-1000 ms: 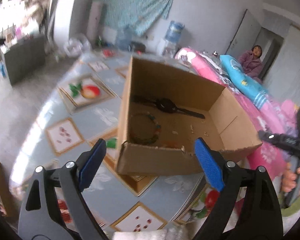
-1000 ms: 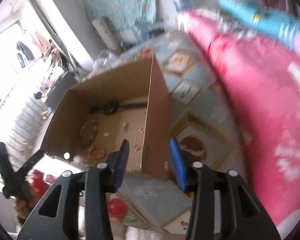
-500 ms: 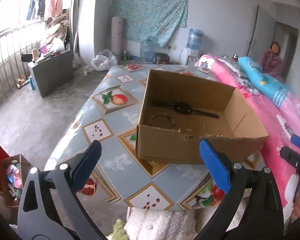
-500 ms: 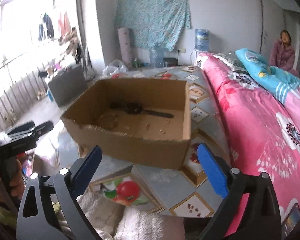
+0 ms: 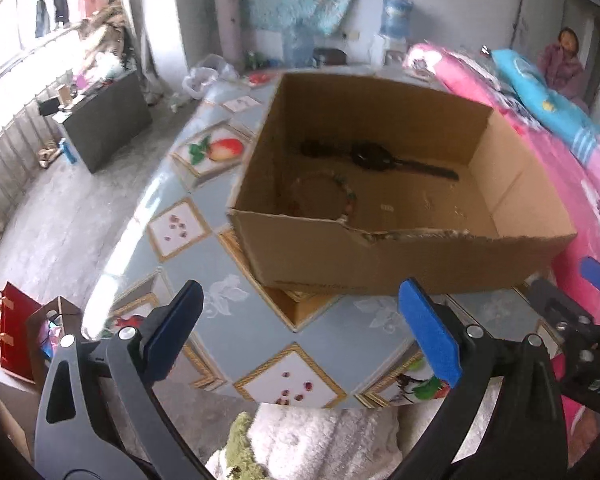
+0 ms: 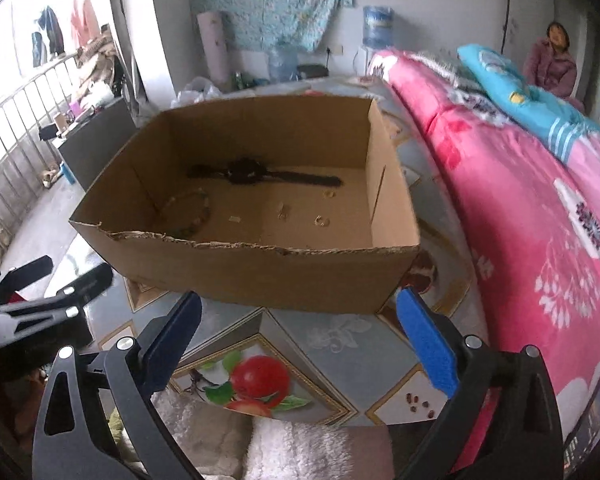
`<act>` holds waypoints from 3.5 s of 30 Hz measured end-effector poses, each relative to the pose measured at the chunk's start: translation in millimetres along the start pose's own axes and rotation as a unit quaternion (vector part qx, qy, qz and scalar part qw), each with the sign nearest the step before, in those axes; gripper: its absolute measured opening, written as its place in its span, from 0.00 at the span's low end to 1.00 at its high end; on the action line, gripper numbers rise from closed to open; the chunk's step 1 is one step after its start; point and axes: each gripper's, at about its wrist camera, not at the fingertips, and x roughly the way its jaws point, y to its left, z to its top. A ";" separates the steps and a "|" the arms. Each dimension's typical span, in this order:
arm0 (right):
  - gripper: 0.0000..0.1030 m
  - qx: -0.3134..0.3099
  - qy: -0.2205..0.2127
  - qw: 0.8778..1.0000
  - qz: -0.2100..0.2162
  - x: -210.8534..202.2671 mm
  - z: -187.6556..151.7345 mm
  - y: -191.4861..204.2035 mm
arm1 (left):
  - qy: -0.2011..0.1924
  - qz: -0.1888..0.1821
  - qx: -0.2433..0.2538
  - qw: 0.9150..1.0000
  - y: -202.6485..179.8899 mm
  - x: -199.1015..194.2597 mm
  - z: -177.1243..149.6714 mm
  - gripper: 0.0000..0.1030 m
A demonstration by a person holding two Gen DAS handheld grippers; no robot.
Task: Organize jewelry
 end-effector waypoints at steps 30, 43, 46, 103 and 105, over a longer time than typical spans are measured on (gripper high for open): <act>0.93 0.041 0.033 0.999 -0.015 22.0 10.3 -5.3 | 0.026 0.005 0.019 0.999 -14.7 10.2 13.8 0.92; 0.93 0.046 0.043 0.998 -0.024 27.9 11.2 -5.7 | 0.044 0.002 0.023 0.999 -17.1 21.3 19.0 0.92; 0.93 0.048 0.048 0.997 -0.027 29.6 12.5 -4.9 | 0.052 0.002 0.023 0.998 -17.4 24.1 20.8 0.92; 0.93 0.052 0.071 0.996 -0.029 37.9 17.5 -5.4 | 0.083 0.004 0.022 0.996 -16.1 31.0 28.5 0.92; 0.93 0.053 0.071 0.996 -0.029 37.9 17.4 -5.6 | 0.083 0.004 0.022 0.996 -16.0 31.4 28.8 0.92</act>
